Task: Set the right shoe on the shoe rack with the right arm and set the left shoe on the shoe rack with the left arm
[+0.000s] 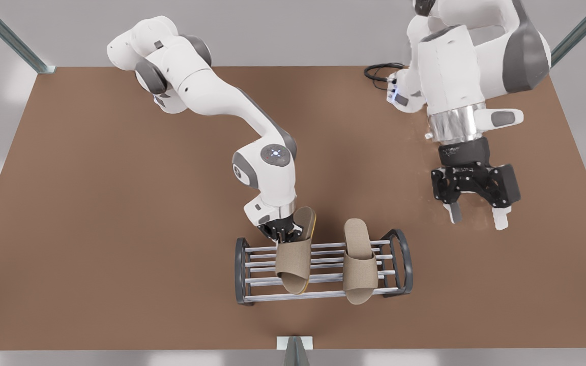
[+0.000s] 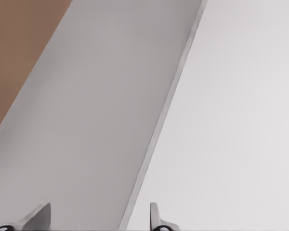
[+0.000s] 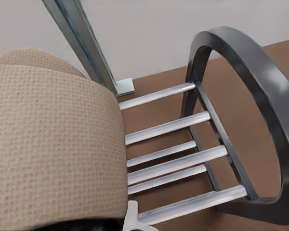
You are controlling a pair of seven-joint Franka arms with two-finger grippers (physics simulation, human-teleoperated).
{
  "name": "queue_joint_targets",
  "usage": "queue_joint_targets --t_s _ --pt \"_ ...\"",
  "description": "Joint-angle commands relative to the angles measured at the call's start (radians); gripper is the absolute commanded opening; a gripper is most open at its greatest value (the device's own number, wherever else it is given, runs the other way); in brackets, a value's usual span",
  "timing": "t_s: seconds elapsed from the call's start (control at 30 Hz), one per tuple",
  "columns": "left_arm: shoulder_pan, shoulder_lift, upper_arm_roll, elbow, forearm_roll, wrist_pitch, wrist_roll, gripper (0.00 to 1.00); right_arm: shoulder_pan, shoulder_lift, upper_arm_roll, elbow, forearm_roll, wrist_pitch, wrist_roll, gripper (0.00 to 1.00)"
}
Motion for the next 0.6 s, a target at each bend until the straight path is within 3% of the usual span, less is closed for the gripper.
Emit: queue_joint_targets --t_s 0.0,0.03,0.07,0.1,0.13,0.17,0.2,0.23,0.27,0.3,0.33,0.37,0.57 --pt "0.018 -0.002 0.232 0.053 -0.519 -0.997 2.871 1.0 0.003 0.007 0.0 -0.003 -0.033 0.017 0.073 0.21" --pt "0.021 0.0 0.319 0.045 -0.402 -1.003 3.223 1.0 0.003 0.008 0.0 -0.003 -0.035 0.019 0.083 0.21" --pt "0.037 0.03 0.307 0.006 -0.347 -1.0 3.322 1.0 0.004 0.014 0.0 -0.003 -0.037 0.031 0.085 0.21" --pt "0.061 0.044 0.198 -0.024 -0.354 -0.989 3.25 1.0 0.006 0.016 0.0 -0.005 -0.046 0.037 0.09 0.21" --pt "0.207 0.069 -0.048 -0.025 -0.368 -0.93 3.167 1.0 0.006 0.021 0.0 -0.005 -0.047 0.039 0.093 0.21" --pt "0.421 0.063 -0.38 -0.027 -0.364 -0.85 2.899 1.0 0.006 0.022 0.0 -0.005 -0.053 0.037 0.093 0.21" --pt "0.572 -0.025 -0.66 -0.195 -0.359 -0.658 2.597 1.0 0.012 0.024 0.0 -0.009 -0.061 0.039 0.102 0.21" --pt "0.699 -0.039 -0.823 -0.219 -0.353 -0.646 2.512 1.0 0.012 0.025 0.0 -0.012 -0.061 0.045 0.102 0.21" --pt "0.695 -0.031 -0.823 -0.219 -0.354 -0.649 2.516 1.0 0.02 0.027 0.0 -0.012 -0.063 0.045 0.113 0.22" --pt "0.693 -0.031 -0.821 -0.215 -0.354 -0.667 2.521 1.0 0.024 0.027 0.0 -0.012 -0.084 0.045 0.125 0.38" --pt "0.693 -0.032 -0.821 -0.211 -0.354 -0.683 2.536 1.0 0.027 0.03 0.0 -0.012 -0.102 0.046 0.126 0.89" --pt "0.698 -0.045 -0.819 -0.208 -0.356 -0.695 2.587 1.0 0.029 0.03 0.001 -0.012 -0.107 0.046 0.126 1.0" --pt "0.707 -0.068 -0.819 -0.211 -0.354 -0.707 2.593 1.0 0.034 0.028 0.004 -0.011 -0.106 0.054 0.119 1.0"
